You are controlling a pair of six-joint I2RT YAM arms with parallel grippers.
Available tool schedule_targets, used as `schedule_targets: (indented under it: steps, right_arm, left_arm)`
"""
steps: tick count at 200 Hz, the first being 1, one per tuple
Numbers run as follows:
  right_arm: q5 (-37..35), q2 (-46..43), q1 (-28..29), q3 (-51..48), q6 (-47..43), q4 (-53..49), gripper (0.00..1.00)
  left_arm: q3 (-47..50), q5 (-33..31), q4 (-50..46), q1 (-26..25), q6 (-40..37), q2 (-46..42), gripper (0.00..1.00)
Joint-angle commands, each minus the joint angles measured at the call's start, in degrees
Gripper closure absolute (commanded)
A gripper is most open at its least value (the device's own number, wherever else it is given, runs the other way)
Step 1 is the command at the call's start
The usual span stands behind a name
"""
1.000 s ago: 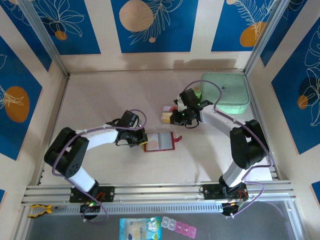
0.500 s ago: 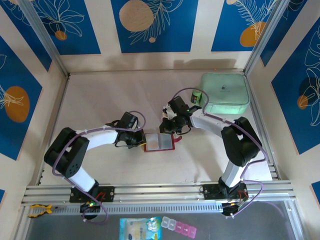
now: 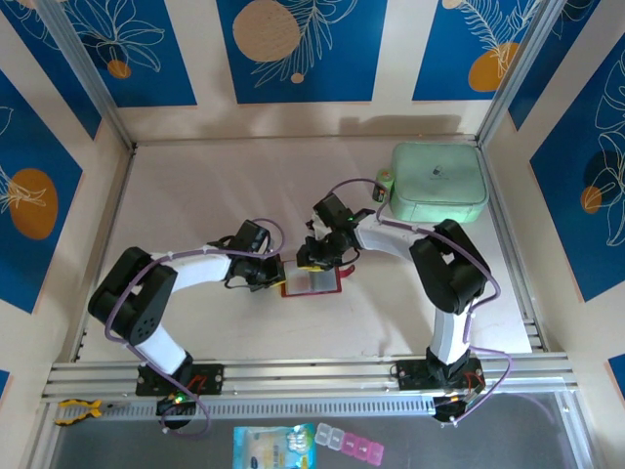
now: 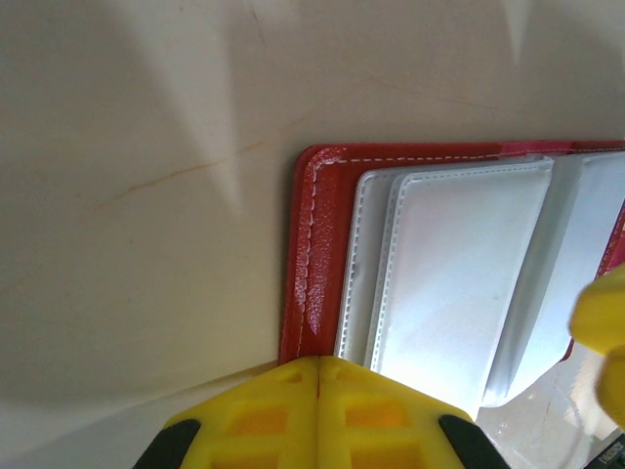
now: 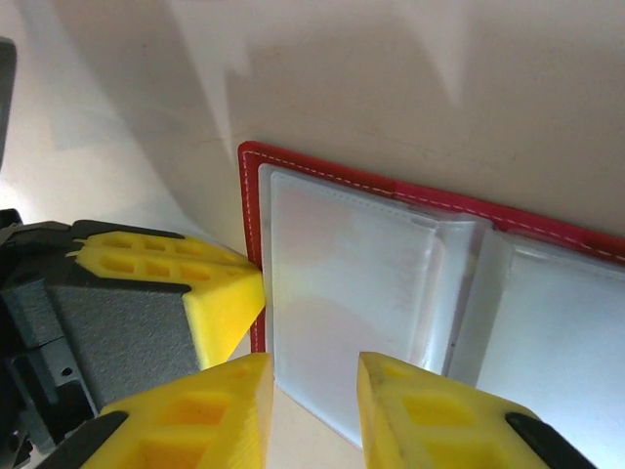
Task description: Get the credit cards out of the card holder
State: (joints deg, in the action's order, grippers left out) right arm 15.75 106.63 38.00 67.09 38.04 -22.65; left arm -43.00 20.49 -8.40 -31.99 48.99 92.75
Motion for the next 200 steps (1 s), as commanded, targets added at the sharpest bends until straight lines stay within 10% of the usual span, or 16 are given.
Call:
schedule_targets:
  steps: [1, 200]
  right_arm:
    - [2.67, 1.15, 0.89, 1.36, 0.89, 0.65, 0.71]
    - [-4.05, 4.2, 1.21, 3.34, -0.49, -7.16, 0.73]
  left_arm:
    - [1.52, 0.17, -0.39, 0.4, -0.13, 0.67, 0.98]
    - [0.38, 0.6, -1.44, 0.43, -0.81, 1.54, 0.98]
